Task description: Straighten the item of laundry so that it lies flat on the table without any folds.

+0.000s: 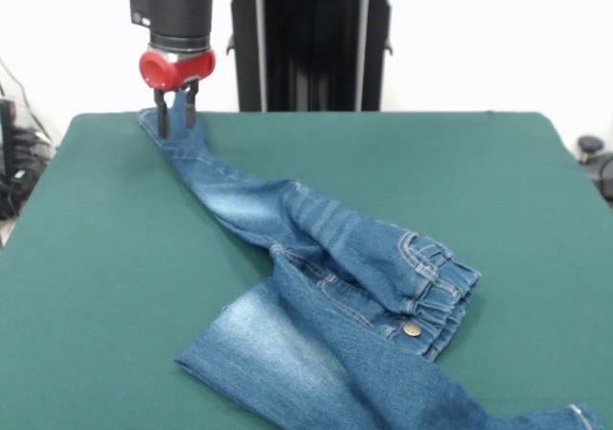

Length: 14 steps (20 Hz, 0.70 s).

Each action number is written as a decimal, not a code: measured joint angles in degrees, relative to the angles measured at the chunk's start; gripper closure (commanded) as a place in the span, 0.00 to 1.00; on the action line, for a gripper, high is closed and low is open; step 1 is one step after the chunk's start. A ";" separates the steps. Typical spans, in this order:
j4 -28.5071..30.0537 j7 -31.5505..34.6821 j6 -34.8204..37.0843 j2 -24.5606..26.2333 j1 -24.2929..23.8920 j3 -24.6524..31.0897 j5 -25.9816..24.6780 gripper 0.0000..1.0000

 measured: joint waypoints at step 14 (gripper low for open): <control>0.15 0.00 0.00 0.73 -0.80 1.22 2.07 0.00</control>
